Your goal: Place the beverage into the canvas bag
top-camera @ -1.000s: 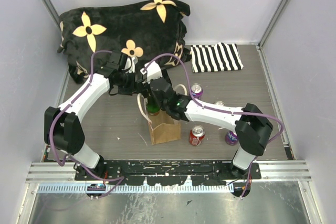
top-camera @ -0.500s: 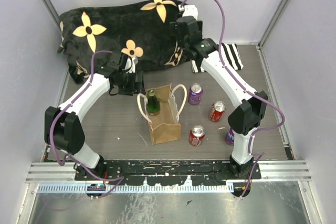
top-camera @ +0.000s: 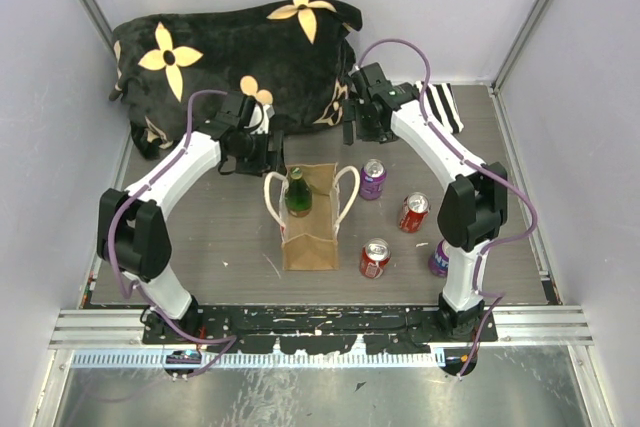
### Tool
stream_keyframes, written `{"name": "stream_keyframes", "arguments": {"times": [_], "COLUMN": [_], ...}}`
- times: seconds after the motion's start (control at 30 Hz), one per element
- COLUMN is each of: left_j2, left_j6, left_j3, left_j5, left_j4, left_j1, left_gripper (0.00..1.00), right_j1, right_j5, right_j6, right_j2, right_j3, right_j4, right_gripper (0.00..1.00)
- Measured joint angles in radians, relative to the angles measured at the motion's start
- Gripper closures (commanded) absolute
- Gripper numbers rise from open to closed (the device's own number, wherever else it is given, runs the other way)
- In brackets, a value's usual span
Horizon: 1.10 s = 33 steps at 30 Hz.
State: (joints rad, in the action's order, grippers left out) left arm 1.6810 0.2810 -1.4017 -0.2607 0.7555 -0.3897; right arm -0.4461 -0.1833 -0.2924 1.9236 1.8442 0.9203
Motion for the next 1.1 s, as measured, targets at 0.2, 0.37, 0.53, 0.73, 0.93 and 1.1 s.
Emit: {"name": "stream_keyframes", "arguments": {"times": [0.2,0.37,0.53,0.73,0.93,1.1], "left_j2": [0.018,0.016,0.002,-0.014,-0.022,-0.024], "left_j6": [0.000,0.000,0.000,-0.001,-0.002,-0.002], "left_j3": [-0.011,-0.004,0.025,0.036,0.043,0.048], "left_j5": [0.000,0.000,0.001,0.001,0.001,0.001], "left_j4": [-0.010,-0.018,-0.027,-0.029,-0.030,-0.030], "left_j1": [-0.007,-0.008,-0.008,-0.008,-0.008,-0.008], "left_gripper": [0.23,0.22,0.23,0.22,0.22,0.22], "right_j1": [-0.005,-0.004,-0.004,-0.003,-0.003,-0.003], "right_j5": [0.056,0.061,0.050,0.038,0.039,0.039], "right_j6": [-0.011,-0.021,-0.022,-0.027,-0.040,-0.049], "right_j2": [0.000,0.000,0.000,-0.002,-0.019,-0.030], "right_j3": [-0.052,-0.084,-0.104,-0.147,-0.206,-0.211], "right_j4": [0.023,0.040,0.045,0.046,0.057,0.061], "right_gripper": [0.17,0.17,0.17,0.18,0.19,0.21]}}
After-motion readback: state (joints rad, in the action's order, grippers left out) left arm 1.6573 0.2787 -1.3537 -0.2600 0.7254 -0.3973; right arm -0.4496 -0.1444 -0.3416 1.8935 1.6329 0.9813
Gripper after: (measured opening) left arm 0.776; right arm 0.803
